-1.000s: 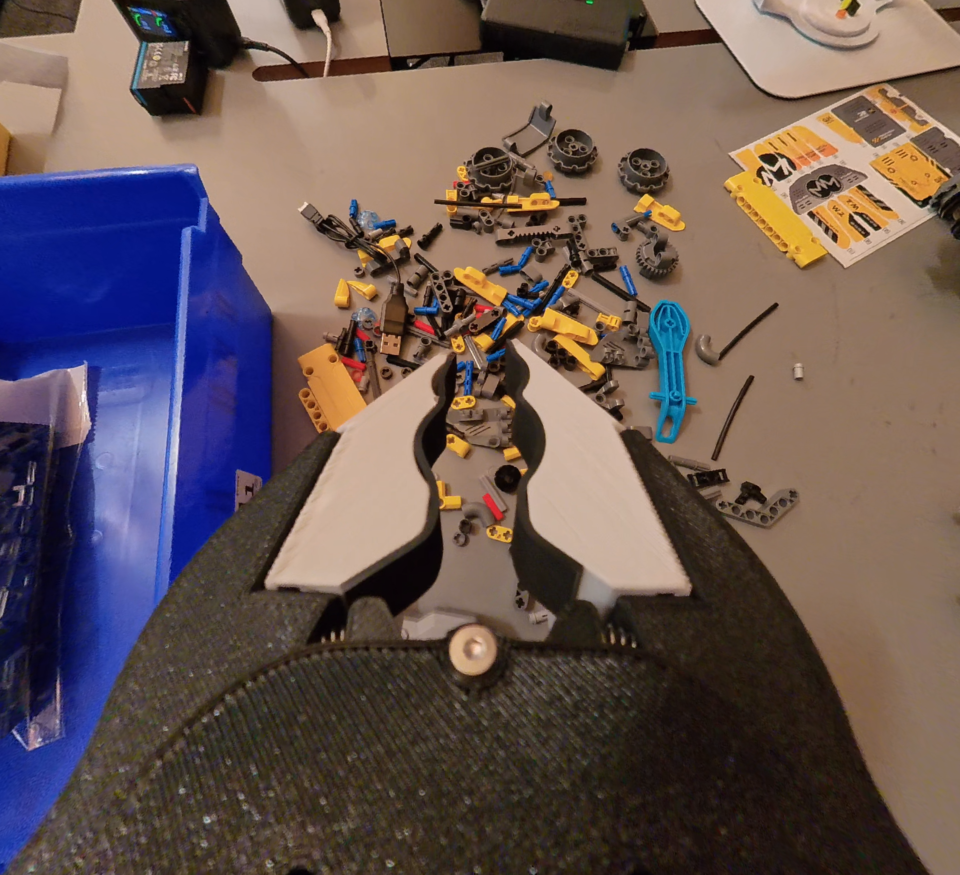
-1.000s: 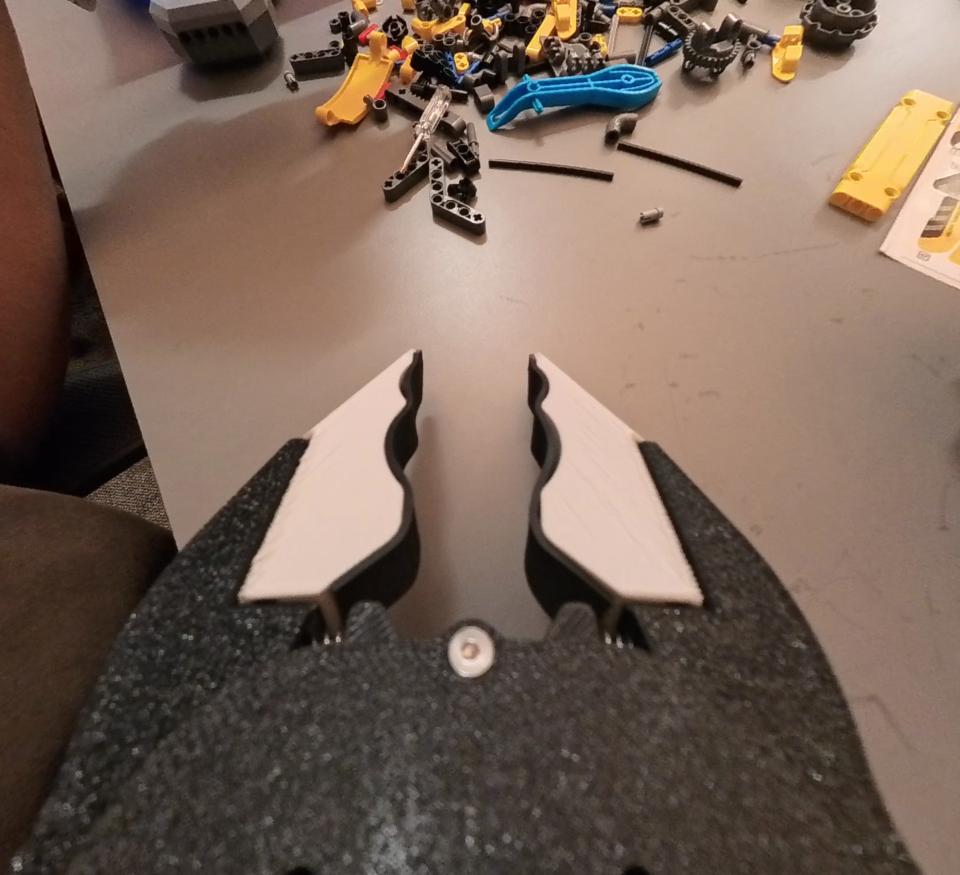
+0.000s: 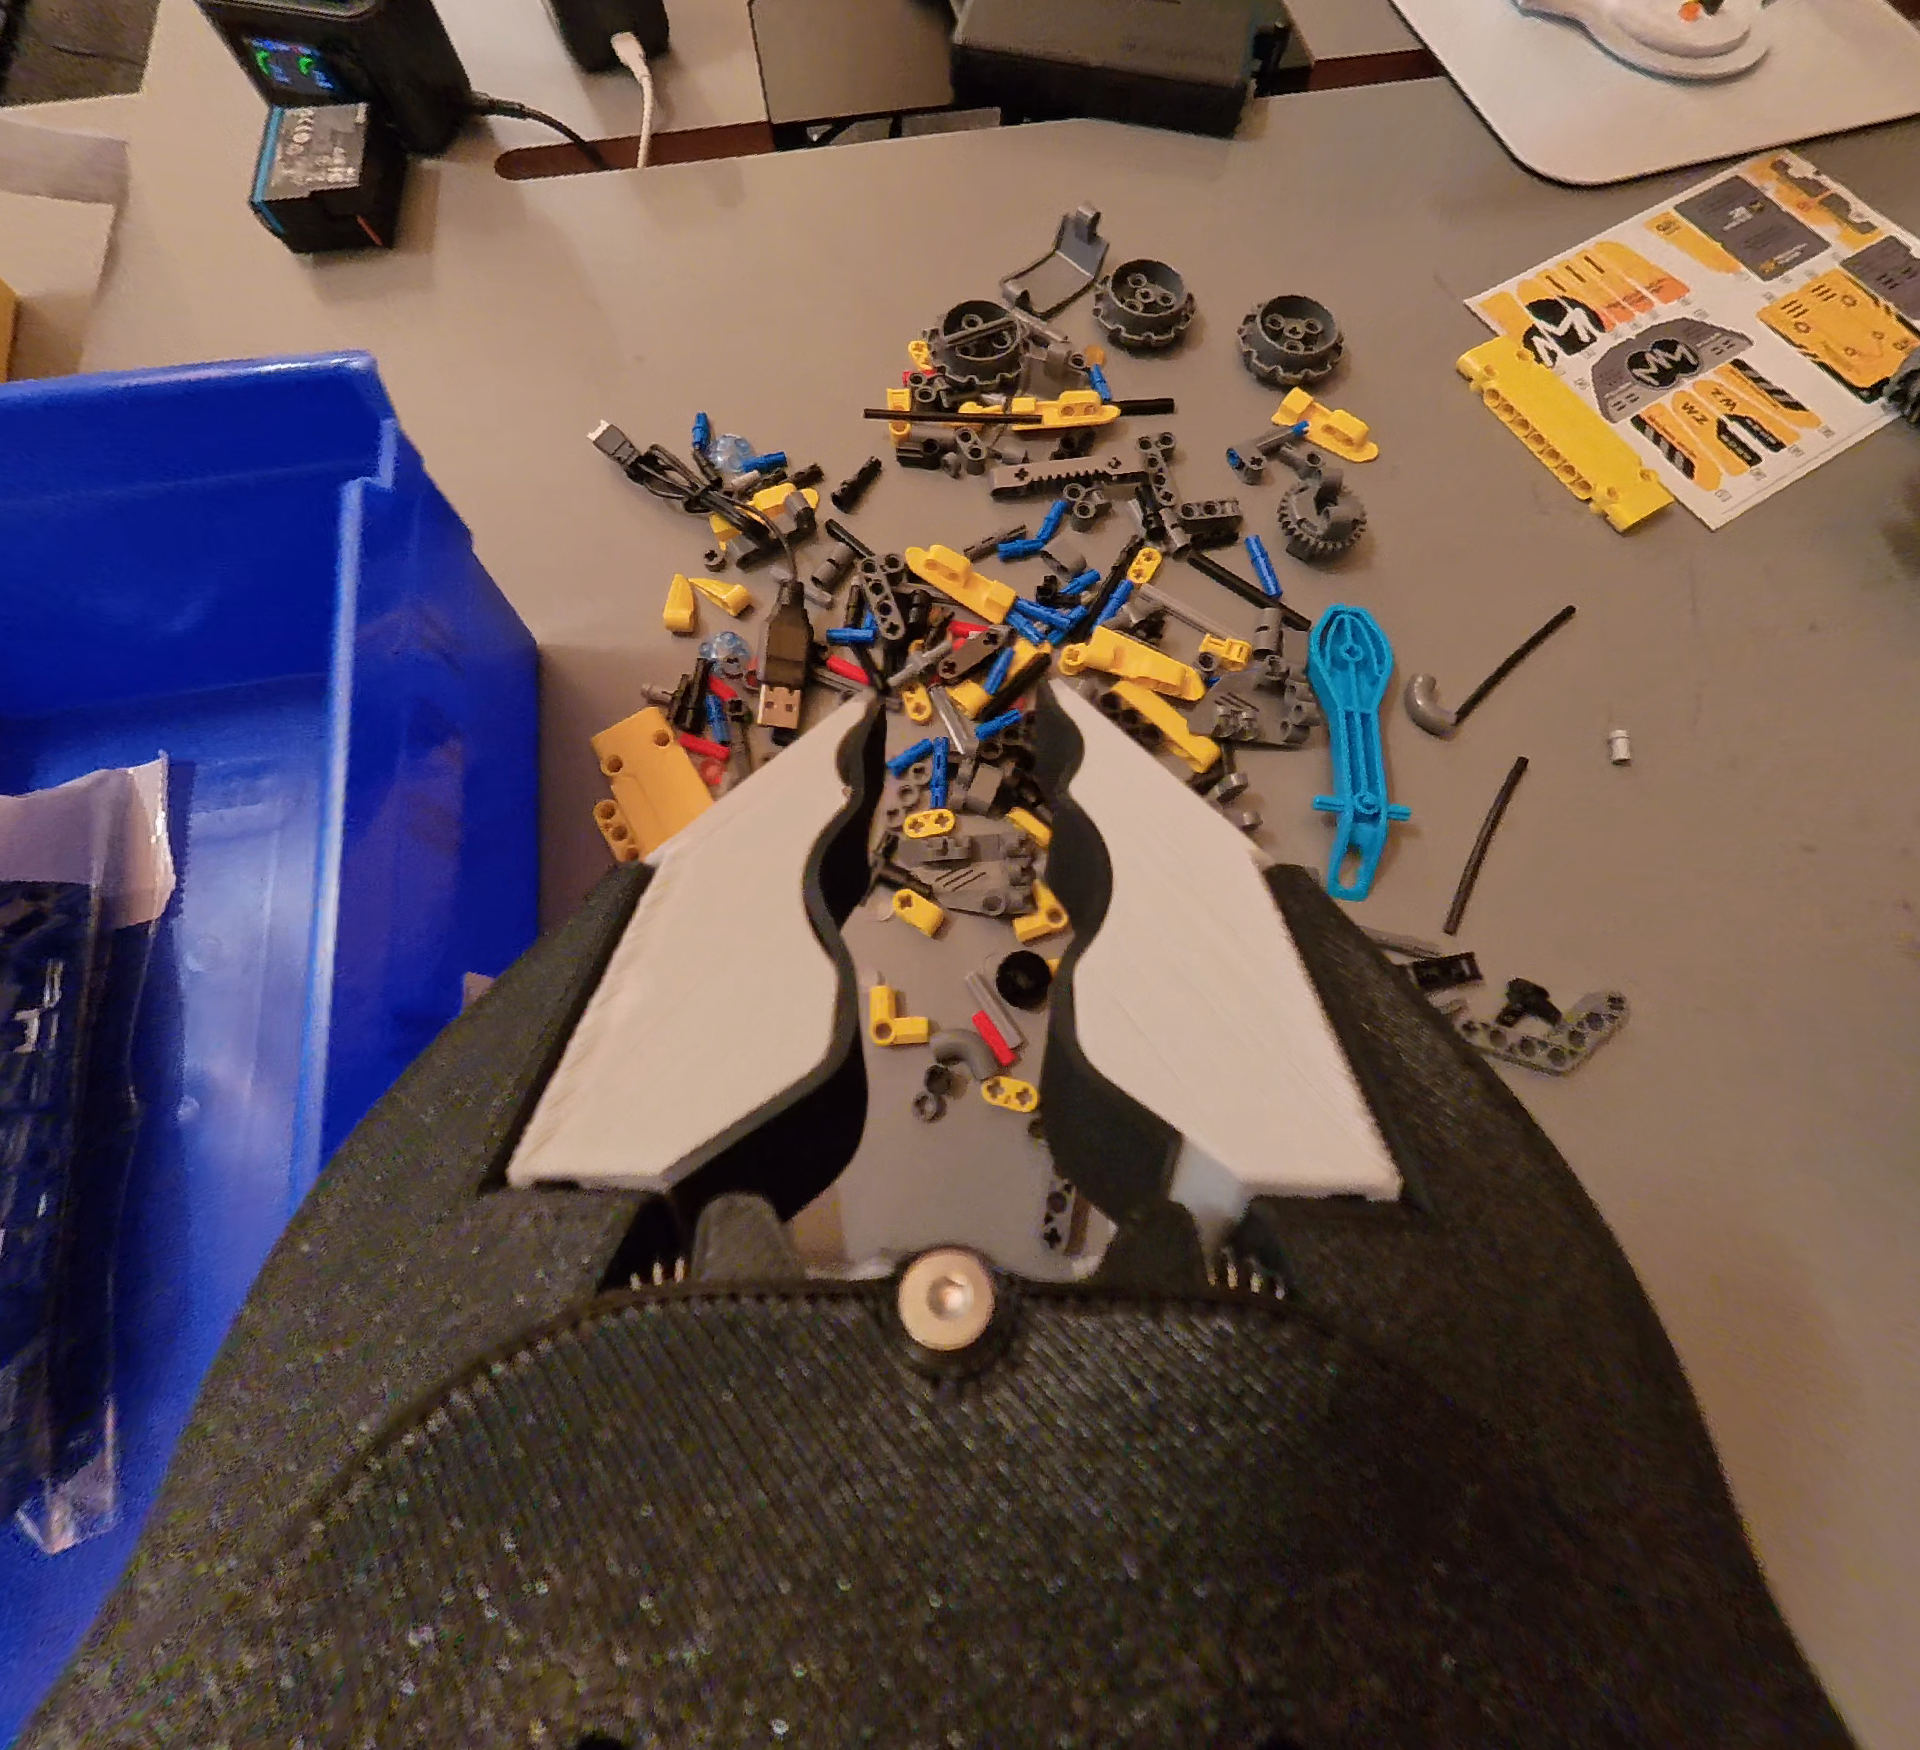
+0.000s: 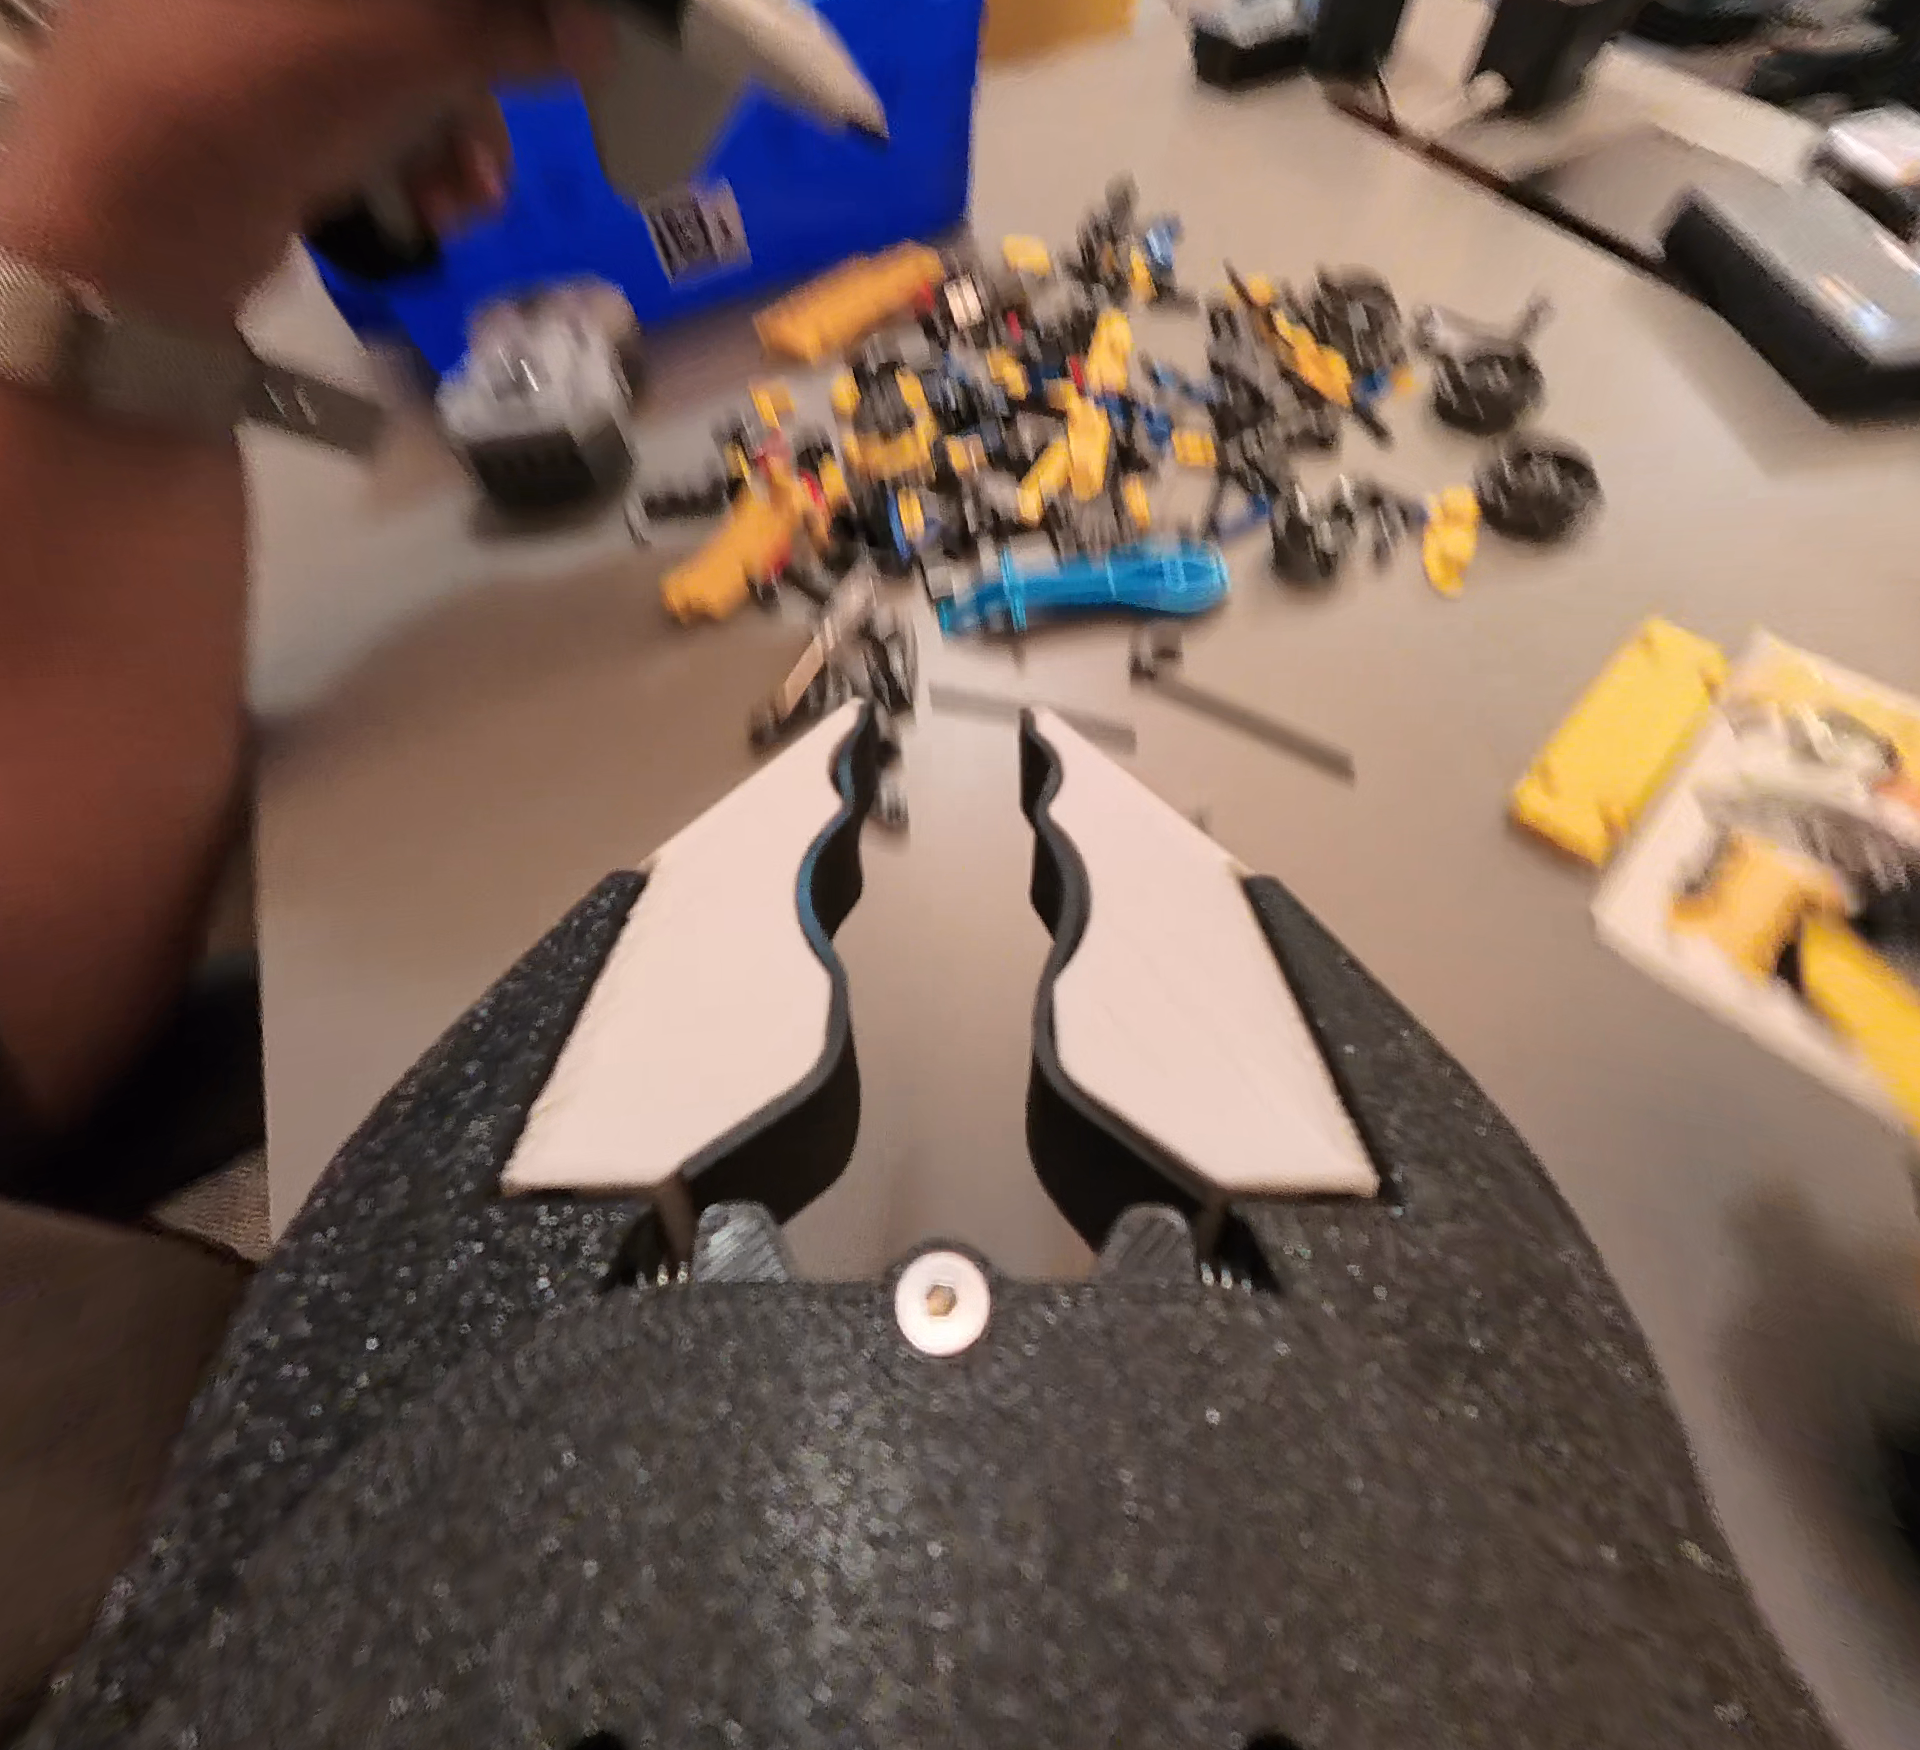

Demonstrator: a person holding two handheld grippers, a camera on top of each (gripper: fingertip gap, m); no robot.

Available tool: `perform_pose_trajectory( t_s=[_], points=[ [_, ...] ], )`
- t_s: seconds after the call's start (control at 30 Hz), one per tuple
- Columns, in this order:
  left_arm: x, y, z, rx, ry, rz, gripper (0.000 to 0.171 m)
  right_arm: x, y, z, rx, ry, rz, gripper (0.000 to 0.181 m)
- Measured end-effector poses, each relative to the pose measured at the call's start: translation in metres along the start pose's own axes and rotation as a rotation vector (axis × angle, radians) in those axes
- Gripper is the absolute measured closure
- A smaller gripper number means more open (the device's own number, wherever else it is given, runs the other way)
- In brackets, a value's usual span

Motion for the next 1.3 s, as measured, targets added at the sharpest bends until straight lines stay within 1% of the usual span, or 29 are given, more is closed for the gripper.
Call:
perform_pose_trajectory(
  t_s=[0.23,0.3,0.4,0.5,0.57,0.67,0.8,0.93,1.07,1.3],
  points=[
    [-0.007,0.018,0.01,0.044,-0.05,0.063,0.14,0.054,0.008,-0.025,0.105,-0.09,0.046,0.169],
    [-0.007,0.022,0.012,0.057,-0.063,0.073,0.139,0.067,0.01,-0.032,0.117,-0.094,0.083,0.181],
    [-0.009,0.028,0.017,0.098,-0.068,0.082,0.141,0.077,0.009,-0.042,0.126,-0.095,0.108,0.181],
    [-0.012,0.035,0.022,0.16,-0.052,0.095,0.158,0.074,0.005,-0.05,0.118,-0.11,0.101,0.181],
    [-0.014,0.038,0.022,0.173,-0.044,0.099,0.163,0.064,0.004,-0.054,0.134,-0.099,0.074,0.178],
    [-0.018,0.041,0.018,0.165,-0.043,0.123,0.169,0.046,0.002,-0.061,0.153,-0.031,0.075,0.181],
    [-0.02,0.04,0.011,0.158,-0.01,0.114,0.169,0.038,-0.005,-0.059,0.128,-0.017,0.086,0.181],
    [-0.013,0.034,0.008,0.152,-0.03,0.089,0.169,0.037,-0.007,-0.057,0.147,-0.018,0.059,0.181],
    [-0.011,0.03,0.002,0.132,-0.026,0.078,0.168,0.033,-0.005,-0.059,0.14,-0.007,0.069,0.181],
    [-0.012,0.031,-0.003,0.11,-0.047,0.082,0.167,0.026,-0.001,-0.063,0.103,0.023,0.134,0.18]
  ],
)
Point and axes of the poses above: each gripper's, where its closed fingertips meet, z back along the fingers, x out of its top, y = z × x across the jaws, the point moved 7 cm from there along z, back along the fingers, and after that the axes turned 14 degrees about -z, right-handed, at the moved point
